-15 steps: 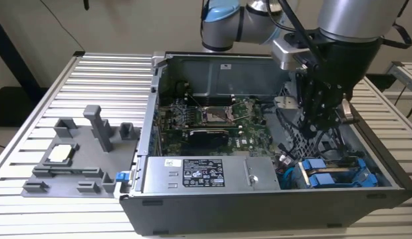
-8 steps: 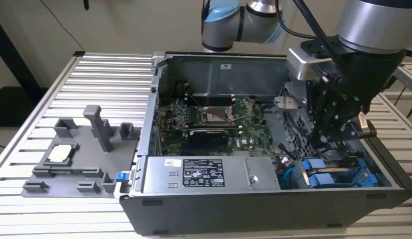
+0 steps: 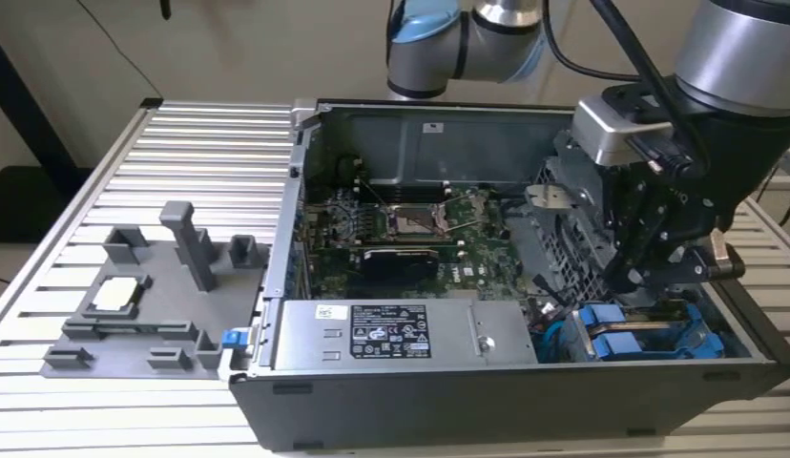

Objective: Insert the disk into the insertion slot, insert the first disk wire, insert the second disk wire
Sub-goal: 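Insert the first disk wire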

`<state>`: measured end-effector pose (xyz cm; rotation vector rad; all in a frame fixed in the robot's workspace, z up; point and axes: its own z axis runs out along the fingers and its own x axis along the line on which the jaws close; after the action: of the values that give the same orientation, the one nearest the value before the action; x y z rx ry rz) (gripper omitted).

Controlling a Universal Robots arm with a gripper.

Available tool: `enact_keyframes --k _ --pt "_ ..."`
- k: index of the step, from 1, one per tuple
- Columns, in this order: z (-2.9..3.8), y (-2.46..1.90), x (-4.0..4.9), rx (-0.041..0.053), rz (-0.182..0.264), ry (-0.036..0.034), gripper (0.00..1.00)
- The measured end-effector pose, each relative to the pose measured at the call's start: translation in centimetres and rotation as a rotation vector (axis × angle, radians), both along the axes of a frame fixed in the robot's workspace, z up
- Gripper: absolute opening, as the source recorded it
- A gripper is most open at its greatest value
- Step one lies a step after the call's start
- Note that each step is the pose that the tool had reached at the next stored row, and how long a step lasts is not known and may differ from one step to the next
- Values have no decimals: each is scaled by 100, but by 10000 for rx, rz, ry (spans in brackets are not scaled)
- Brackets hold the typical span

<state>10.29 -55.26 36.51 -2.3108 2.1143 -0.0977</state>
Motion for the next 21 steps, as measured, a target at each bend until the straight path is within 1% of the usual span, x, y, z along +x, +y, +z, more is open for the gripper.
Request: enact_keyframes --k 9,21 --pt "0 -65 166 171 0 335 16" --pt "0 -166 405 389 0 846 16"
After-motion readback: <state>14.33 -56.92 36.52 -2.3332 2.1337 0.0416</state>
